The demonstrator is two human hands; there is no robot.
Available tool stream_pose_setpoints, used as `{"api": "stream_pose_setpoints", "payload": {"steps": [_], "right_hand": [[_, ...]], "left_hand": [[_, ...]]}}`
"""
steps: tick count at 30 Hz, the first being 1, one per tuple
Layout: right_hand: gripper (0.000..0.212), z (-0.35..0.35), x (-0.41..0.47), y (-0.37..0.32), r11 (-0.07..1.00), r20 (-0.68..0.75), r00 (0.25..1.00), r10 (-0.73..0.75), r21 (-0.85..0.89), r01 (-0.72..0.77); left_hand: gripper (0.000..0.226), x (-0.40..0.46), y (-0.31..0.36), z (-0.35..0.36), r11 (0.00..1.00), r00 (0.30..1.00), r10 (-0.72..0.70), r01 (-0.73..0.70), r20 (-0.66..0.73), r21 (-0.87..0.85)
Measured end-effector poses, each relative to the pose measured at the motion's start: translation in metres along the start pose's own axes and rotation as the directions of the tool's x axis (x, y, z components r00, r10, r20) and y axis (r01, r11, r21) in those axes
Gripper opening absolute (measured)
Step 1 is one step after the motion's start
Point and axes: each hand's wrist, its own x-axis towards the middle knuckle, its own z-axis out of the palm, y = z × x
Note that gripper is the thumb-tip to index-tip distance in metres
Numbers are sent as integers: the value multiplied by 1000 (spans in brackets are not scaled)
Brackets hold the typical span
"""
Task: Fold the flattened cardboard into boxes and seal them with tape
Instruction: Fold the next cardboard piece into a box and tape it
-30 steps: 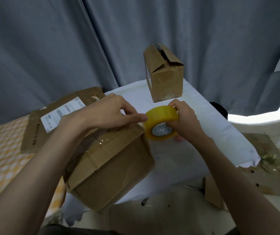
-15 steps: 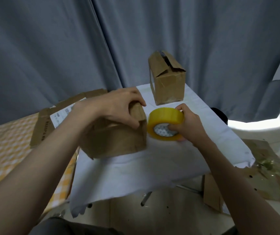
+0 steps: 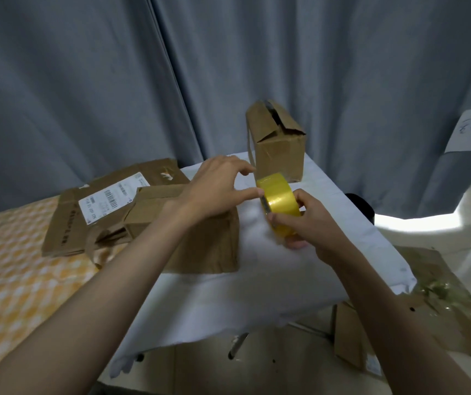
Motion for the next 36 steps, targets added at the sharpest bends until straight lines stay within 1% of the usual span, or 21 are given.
{"api": "stream_pose_setpoints", "payload": {"steps": [4,6,7,8,10,11,12,14,16,17,19,20,21,23,24,25,27,30,32,34,36], "right_hand": [[42,-1,-8,-7,999,3,999,-38,-21,38],[43,-3,-10,-7,997,-14,999,-41,-61,40],[44,-4,-10,-7,995,-29,999,-42,-94,39],[44,-5,-9,-5,992,-44,998,-44,-118,39],[44,-5,-6,0,990,-65,996,-62,-133,53],[43,-3,-4,1,987,-72,995,-75,-146,64],[40,-1,-2,2,983,-77,993,-85,-169,71],[35,4,3,3,974,-89,991,-98,-214,77],[31,9,5,3,969,-91,990,-109,-232,86],[30,11,6,3,967,-89,989,-116,-238,92],[29,15,6,3,964,-93,988,-119,-247,93],[29,17,6,3,965,-102,988,-115,-248,87],[29,18,5,3,968,-116,987,-108,-241,77],[31,19,5,4,976,-148,985,-92,-211,59],[33,20,5,5,977,-158,984,-87,-208,53],[34,20,6,5,976,-163,983,-87,-210,52],[35,21,5,5,977,-166,982,-95,-202,60],[32,22,3,0,981,-147,984,-100,-180,73],[27,22,-1,-6,983,-128,984,-124,-151,105],[23,21,-5,-10,976,-114,979,-167,-163,147],[23,20,-11,-16,961,-100,972,-213,-201,190]], "left_hand": [[36,8,17,0,999,996,-33,30,-79,-42],[37,5,13,-10,995,990,-73,64,-123,-81],[42,1,6,-16,990,987,-114,104,-110,-92],[49,-7,-2,-22,984,985,-161,156,-55,-86],[65,-28,-20,-26,965,953,-249,258,171,-34],[72,-40,-24,-24,961,923,-266,276,277,1],[79,-50,-27,-18,964,904,-263,263,338,47],[93,-58,-29,-1,970,916,-238,207,324,126],[95,-54,-26,7,967,916,-248,217,315,130],[91,-51,-24,4,968,910,-252,236,330,89],[72,-48,-24,-12,937,897,-274,331,347,-114],[64,-49,-29,-22,894,904,-296,376,310,-243],[61,-50,-39,-29,870,919,-326,383,221,-311],[63,-59,-61,-34,889,907,-419,418,37,-188],[68,-66,-70,-33,874,880,-475,472,5,-119],[73,-73,-75,-30,838,842,-540,539,15,-88],[78,-84,-78,-22,770,777,-627,629,57,-104],[90,-83,-80,-15,785,780,-611,619,134,-21],[92,-80,-84,-13,801,784,-596,594,171,66],[87,-77,-86,-13,814,799,-581,564,153,141],[79,-74,-81,-12,828,836,-545,527,59,192]]}}
